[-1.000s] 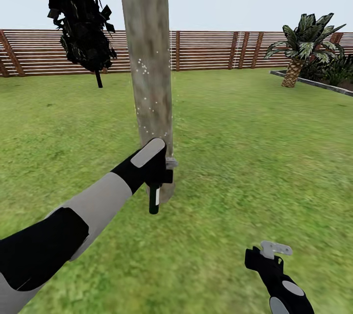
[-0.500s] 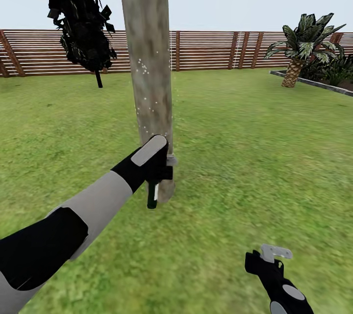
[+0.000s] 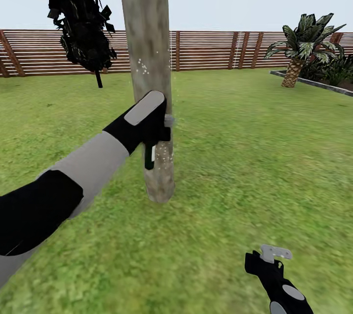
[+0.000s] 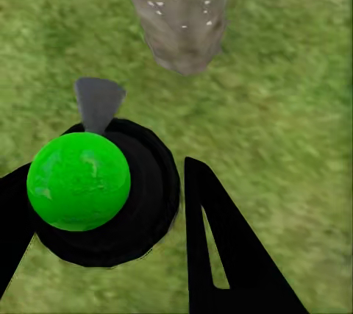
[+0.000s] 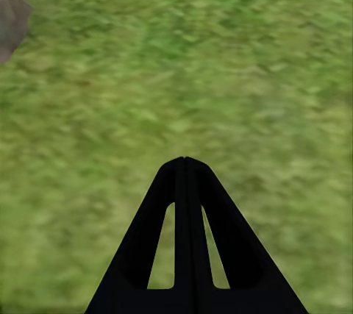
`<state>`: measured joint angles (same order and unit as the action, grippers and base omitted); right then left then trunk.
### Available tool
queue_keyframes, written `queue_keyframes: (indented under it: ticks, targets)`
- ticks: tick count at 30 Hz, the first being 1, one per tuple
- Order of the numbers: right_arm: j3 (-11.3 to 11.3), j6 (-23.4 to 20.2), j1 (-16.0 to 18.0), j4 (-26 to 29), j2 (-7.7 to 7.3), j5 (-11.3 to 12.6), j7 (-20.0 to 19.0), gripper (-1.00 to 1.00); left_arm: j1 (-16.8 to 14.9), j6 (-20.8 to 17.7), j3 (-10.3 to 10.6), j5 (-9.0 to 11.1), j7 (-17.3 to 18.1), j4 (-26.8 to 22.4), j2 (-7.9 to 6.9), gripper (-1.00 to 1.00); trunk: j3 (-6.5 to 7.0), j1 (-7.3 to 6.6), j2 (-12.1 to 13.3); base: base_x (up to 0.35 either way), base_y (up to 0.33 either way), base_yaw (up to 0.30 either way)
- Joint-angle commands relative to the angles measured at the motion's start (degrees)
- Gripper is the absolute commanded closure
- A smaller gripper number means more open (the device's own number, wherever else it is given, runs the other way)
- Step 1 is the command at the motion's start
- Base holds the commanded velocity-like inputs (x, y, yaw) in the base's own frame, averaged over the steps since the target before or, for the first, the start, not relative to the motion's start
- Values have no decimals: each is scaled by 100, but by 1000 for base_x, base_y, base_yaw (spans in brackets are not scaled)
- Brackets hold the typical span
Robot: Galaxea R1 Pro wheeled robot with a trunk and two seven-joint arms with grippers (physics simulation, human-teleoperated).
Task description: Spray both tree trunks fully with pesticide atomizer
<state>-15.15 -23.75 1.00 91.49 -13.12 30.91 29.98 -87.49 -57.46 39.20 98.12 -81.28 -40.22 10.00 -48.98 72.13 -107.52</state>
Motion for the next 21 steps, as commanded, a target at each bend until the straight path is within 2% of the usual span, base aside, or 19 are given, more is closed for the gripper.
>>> queue_keyframes:
  ticks: [1,3,7,11,13,15,18,21]
  targets:
    - [-14,-15,5,9,-6,38,52,100,-138,-63,10,56,-80,55,0,100,-6,0,-3,0,0,0]
    - [-14,-16,5,9,-6,38,52,100,-370,-63,9,96,-90,115,0,100,-6,0,-3,0,0,0]
    - [-14,-16,5,8,-6,38,52,100,-983,-64,9,525,-116,355,0,100,-6,0,-3,0,0,0]
    - [-32,-16,5,8,-6,38,52,100,-1634,-70,9,759,-124,689,0,100,-6,0,-3,0,0,0]
    - [-66,-16,5,7,-6,38,52,100,-2014,-72,8,993,-128,845,0,100,-6,0,-3,0,0,0]
    - [-77,-16,5,8,-6,38,52,100,-2280,-76,8,1121,-141,983,0,100,-6,0,-3,0,0,0]
    - [-83,-16,5,8,-6,38,52,100,-2599,-80,8,1252,-149,1119,0,100,-6,0,-3,0,0,0]
    - [-84,-16,5,9,-6,38,52,100,-2676,-81,8,1337,-151,1127,0,100,-6,0,-3,0,0,0]
